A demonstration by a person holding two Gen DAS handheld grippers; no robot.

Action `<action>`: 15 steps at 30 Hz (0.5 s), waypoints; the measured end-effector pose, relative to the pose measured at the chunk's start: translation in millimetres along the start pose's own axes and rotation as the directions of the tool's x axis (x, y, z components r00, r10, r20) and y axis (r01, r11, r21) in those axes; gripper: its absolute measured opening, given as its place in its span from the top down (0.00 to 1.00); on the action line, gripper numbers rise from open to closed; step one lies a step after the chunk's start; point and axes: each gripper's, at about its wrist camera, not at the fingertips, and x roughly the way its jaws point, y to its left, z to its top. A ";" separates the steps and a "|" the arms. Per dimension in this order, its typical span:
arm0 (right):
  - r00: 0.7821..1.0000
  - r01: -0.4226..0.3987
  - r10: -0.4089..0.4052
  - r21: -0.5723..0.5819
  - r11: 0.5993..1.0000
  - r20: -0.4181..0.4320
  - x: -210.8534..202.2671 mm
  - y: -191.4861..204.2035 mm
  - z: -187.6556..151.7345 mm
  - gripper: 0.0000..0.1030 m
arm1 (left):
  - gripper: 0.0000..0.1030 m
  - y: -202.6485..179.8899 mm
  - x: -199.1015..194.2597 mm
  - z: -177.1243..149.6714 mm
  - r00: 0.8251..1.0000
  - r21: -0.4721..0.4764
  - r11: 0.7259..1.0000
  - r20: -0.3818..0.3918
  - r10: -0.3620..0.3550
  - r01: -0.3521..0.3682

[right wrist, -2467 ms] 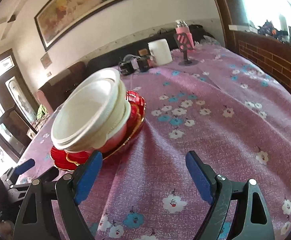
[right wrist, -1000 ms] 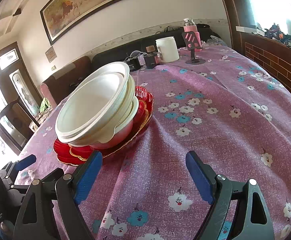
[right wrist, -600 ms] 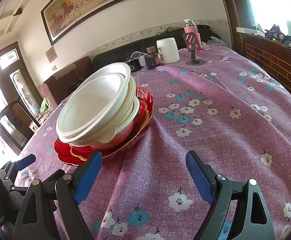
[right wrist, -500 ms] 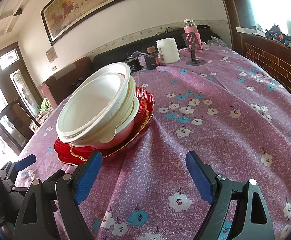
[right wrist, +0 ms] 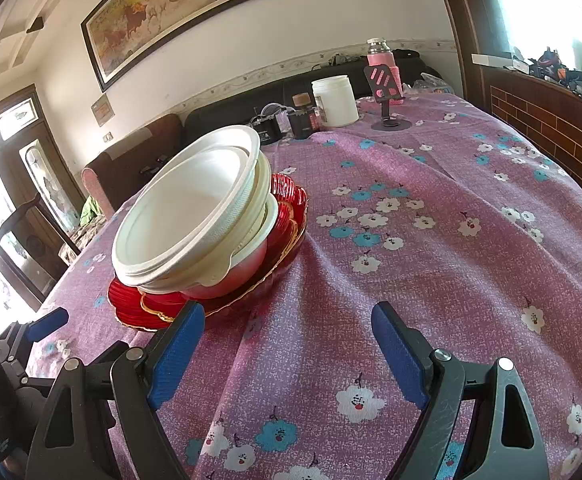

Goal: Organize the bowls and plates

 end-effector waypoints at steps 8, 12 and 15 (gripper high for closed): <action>1.000 0.001 -0.001 0.001 1.000 -0.001 -1.4 -0.2 -0.2 0.14 | 0.00 0.2 0.3 -0.2 1.000 0.002 1.000 0.000 0.010 -0.010; 1.000 0.001 -0.001 0.001 1.000 -0.001 -1.4 0.0 -0.3 0.14 | 0.00 -0.5 0.5 -0.2 1.000 0.004 1.000 0.001 0.012 -0.012; 1.000 0.002 -0.002 0.002 1.000 -0.001 -2.5 -0.3 -0.7 0.14 | 0.00 -1.8 0.6 -0.5 1.000 0.011 1.000 0.003 0.014 -0.014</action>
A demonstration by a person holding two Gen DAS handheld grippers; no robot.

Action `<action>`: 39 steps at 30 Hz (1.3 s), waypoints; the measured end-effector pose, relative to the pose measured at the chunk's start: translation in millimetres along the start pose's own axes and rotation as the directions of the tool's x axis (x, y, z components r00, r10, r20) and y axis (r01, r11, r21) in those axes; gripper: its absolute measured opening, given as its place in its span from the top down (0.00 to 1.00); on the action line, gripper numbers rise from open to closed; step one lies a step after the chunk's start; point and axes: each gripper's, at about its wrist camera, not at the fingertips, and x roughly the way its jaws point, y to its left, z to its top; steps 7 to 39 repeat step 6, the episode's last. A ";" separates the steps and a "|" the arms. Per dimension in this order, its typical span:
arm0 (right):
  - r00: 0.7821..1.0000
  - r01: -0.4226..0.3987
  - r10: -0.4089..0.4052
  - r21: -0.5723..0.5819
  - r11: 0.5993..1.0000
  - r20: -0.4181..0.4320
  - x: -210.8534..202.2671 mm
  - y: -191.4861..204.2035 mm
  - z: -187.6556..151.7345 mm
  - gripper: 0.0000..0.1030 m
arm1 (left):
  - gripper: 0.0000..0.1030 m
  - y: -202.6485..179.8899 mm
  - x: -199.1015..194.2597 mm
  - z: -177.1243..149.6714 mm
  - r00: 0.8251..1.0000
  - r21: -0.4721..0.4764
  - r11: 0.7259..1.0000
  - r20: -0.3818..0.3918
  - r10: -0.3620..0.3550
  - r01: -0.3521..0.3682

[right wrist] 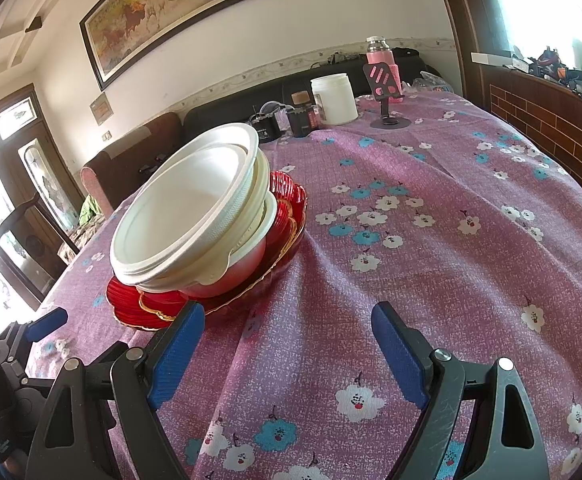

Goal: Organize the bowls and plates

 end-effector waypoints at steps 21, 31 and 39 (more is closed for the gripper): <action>1.000 0.002 -0.002 0.003 1.000 -0.003 0.0 -0.6 0.1 0.14 | 0.00 3.4 -4.8 -1.2 1.000 -0.003 1.000 0.004 -0.029 0.029; 1.000 0.002 -0.002 0.003 1.000 -0.003 0.0 -0.6 0.1 0.14 | 0.00 3.4 -4.8 -1.2 1.000 -0.003 1.000 0.004 -0.029 0.029; 1.000 0.002 -0.002 0.003 1.000 -0.003 0.0 -0.6 0.1 0.14 | 0.00 3.4 -4.8 -1.2 1.000 -0.003 1.000 0.004 -0.029 0.029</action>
